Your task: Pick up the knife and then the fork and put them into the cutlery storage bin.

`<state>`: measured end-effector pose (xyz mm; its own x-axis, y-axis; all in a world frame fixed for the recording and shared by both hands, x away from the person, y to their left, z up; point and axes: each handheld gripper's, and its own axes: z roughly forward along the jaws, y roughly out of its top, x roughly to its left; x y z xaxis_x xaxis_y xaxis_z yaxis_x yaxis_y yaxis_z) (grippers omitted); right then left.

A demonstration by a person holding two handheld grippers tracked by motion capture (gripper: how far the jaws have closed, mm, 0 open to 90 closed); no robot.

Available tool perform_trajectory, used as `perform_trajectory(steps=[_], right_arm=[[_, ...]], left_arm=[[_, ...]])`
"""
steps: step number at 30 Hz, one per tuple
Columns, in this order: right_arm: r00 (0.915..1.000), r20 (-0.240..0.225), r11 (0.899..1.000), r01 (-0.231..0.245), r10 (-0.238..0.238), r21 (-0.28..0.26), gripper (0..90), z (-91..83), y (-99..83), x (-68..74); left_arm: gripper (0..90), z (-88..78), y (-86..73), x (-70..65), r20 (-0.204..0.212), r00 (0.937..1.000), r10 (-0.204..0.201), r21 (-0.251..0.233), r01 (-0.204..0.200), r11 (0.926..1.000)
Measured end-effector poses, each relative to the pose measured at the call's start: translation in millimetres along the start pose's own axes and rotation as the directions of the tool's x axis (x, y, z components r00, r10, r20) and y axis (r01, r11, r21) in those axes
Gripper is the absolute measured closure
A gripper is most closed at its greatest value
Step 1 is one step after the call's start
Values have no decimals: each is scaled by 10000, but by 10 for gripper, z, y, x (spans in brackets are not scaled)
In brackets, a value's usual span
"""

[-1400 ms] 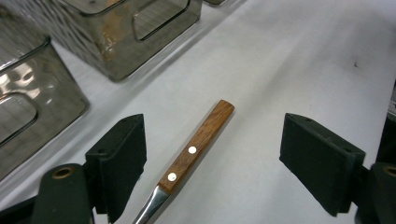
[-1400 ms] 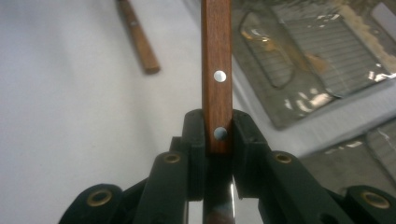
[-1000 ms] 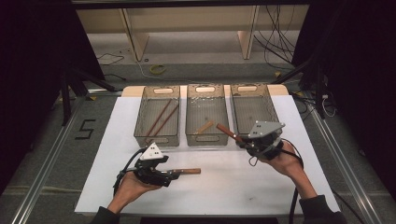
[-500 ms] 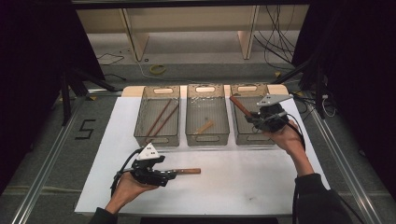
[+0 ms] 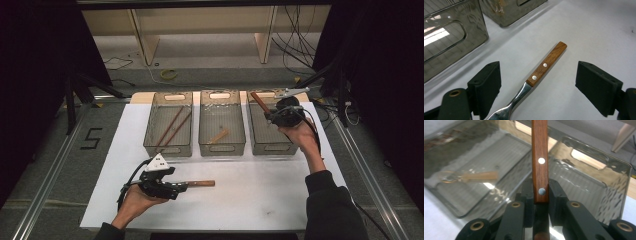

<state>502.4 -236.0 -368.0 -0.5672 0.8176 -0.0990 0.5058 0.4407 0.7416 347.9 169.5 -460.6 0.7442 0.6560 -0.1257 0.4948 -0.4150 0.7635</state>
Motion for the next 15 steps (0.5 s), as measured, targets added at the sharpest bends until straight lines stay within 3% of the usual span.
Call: perform_trajectory(steps=[8, 15], right_arm=[[9982, 486, 9987, -366, 348, 348, 776, 149, 22, -94], [9964, 606, 9960, -639, 601, 629, 775, 279, 31, -130]], left_arm=[[197, 11, -6, 6, 53, 10000, -15, 107, 14, 9999], [196, 15, -13, 11, 50, 10000, 16, 215, -17, 9998]])
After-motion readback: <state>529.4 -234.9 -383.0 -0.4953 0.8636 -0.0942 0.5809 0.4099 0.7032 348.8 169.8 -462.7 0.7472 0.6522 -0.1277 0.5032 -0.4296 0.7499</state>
